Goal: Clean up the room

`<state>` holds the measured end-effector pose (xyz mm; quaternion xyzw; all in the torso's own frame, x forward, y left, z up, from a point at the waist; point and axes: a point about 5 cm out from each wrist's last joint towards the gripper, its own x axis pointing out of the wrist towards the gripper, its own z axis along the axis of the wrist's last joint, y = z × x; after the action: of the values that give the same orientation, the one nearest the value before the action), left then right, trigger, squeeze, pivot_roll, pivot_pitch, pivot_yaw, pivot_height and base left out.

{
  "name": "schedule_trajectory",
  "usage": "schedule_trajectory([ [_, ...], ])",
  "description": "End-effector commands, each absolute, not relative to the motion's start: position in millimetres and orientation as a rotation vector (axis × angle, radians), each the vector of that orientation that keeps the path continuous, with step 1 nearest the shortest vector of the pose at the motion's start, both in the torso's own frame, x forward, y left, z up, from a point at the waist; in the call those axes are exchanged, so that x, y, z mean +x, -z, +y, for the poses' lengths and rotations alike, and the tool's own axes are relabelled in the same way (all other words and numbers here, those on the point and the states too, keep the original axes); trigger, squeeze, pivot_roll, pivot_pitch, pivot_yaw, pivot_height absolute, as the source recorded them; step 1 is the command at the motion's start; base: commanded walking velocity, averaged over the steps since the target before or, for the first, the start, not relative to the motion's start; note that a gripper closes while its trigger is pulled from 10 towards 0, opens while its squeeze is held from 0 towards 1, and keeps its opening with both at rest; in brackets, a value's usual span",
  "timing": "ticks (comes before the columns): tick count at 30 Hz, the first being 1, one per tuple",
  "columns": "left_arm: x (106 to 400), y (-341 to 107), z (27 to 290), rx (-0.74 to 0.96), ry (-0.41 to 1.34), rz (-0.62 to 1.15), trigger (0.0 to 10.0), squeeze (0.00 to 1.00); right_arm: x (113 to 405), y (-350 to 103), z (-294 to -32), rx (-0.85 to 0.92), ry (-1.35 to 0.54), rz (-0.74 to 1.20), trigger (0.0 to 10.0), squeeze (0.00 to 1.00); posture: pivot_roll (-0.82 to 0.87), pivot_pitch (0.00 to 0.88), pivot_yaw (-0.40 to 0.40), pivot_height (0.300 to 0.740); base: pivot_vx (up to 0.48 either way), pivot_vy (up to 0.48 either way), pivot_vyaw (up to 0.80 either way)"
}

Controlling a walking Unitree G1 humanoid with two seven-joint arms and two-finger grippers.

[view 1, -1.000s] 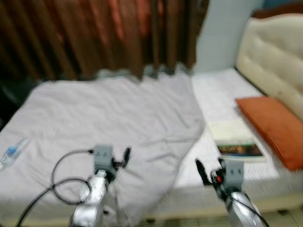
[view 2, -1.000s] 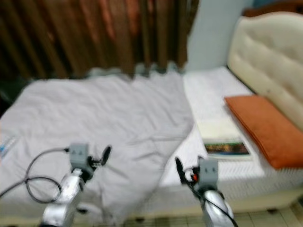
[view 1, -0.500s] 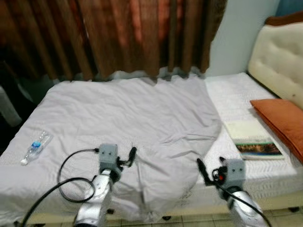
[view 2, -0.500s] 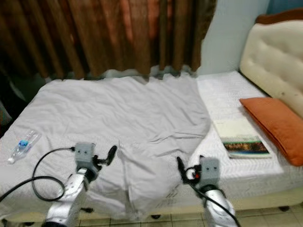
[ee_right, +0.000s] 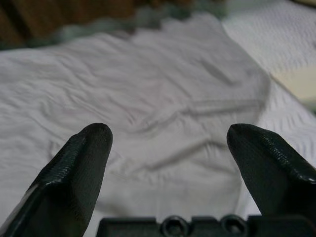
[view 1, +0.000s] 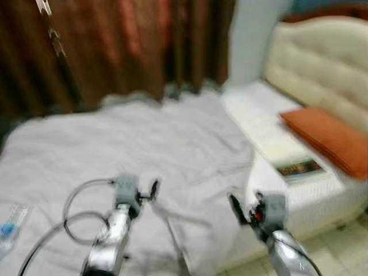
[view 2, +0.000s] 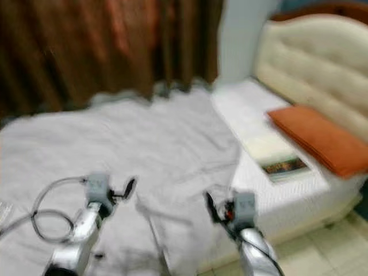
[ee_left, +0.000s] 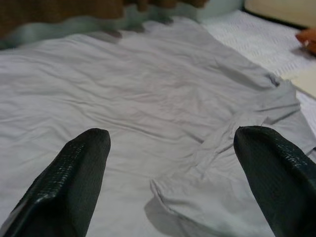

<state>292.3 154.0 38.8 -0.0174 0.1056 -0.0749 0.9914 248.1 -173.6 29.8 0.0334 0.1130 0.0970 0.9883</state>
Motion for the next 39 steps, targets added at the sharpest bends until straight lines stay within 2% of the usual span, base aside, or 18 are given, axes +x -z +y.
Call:
schedule_trajectory([
  [1, 297.3, -41.0, 145.3, -0.011, 0.169, 0.214, 10.0, 0.0, 247.3, -33.6, -183.5, 0.045, -0.17, 0.221, 10.0, 0.0, -0.15, 0.0, 0.049, 0.74, 0.259, 0.405, 0.0],
  [6, 303.2, -40.2, 140.9, 0.052, 0.222, 0.233, 10.0, 0.0, 240.4, -33.1, -183.4, 0.042, -0.183, 0.228, 10.0, 0.0, -0.17, 0.035, 0.045, 0.74, 0.155, 0.243, 0.0],
  [9, 307.9, -40.8, 141.2, 0.067, 0.234, 0.245, 10.0, 0.0, 236.1, -31.9, -182.8, 0.043, -0.189, 0.238, 10.0, 0.0, -0.18, 0.053, 0.043, 0.74, 0.0, 0.0, -0.8],
  [11, 317.5, -37.5, 141.0, 0.117, 0.257, 0.308, 10.0, 0.0, 226.3, -28.8, -183.5, 0.032, -0.188, 0.259, 10.0, 0.0, -0.21, 0.095, 0.043, 0.74, 0.0, 0.0, -0.8],
  [21, 330.5, -34.3, 134.5, 0.223, 0.258, 0.416, 10.0, 0.0, 196.5, -34.8, -186.5, 0.019, -0.197, 0.292, 10.0, 0.0, -0.31, 0.219, 0.026, 0.74, 0.0, 0.0, 0.0],
  [23, 330.5, -34.3, 134.5, 0.223, 0.258, 0.416, 10.0, 0.0, 196.5, -34.8, -186.5, 0.019, -0.197, 0.292, 10.0, 0.0, -0.31, 0.219, 0.026, 0.74, 0.0, 0.0, 0.0],
  [25, 328.8, -27.9, 136.1, 0.244, 0.205, 0.471, 10.0, 0.0, 175.1, -43.3, -191.8, 0.014, -0.206, 0.32, 10.0, 0.0, -0.35, 0.292, -0.013, 0.74, 0.0, 0.0, 0.0],
  [26, 328.8, -27.9, 136.1, 0.244, 0.205, 0.471, 10.0, 0.0, 175.1, -43.3, -191.8, 0.014, -0.206, 0.32, 10.0, 0.0, -0.35, 0.292, -0.013, 0.74, 0.0, 0.0, 0.0],
  [30, 329.2, -27.7, 135.1, 0.223, 0.155, 0.468, 10.0, 0.0, 153.5, -54.0, -194.4, 0.027, -0.21, 0.35, 10.0, 0.0, -0.39, 0.394, -0.055, 0.74, 0.0, 0.0, 0.0],
  [33, 331.6, -31.4, 135.6, 0.255, 0.136, 0.435, 10.0, 0.0, 140.1, -58.5, -194.3, 0.039, -0.207, 0.375, 10.0, 0.0, -0.41, 0.427, -0.071, 0.74, 0.0, 0.0, 0.0],
  [34, 332.8, -33.2, 137.1, 0.265, 0.119, 0.419, 10.0, 0.0, 132.5, -60.5, -194.1, 0.042, -0.21, 0.392, 10.0, 0.0, -0.43, 0.464, -0.094, 0.74, 0.0, 0.0, 0.0],
  [39, 332.6, -32.9, 144.8, 0.218, 0.033, 0.42, 10.0, 0.0, 108.1, -68.7, -196.3, 0.034, -0.219, 0.46, 10.0, 0.0, -0.48, 0.508, -0.128, 0.74, 0.0, 0.0, 0.0],
])
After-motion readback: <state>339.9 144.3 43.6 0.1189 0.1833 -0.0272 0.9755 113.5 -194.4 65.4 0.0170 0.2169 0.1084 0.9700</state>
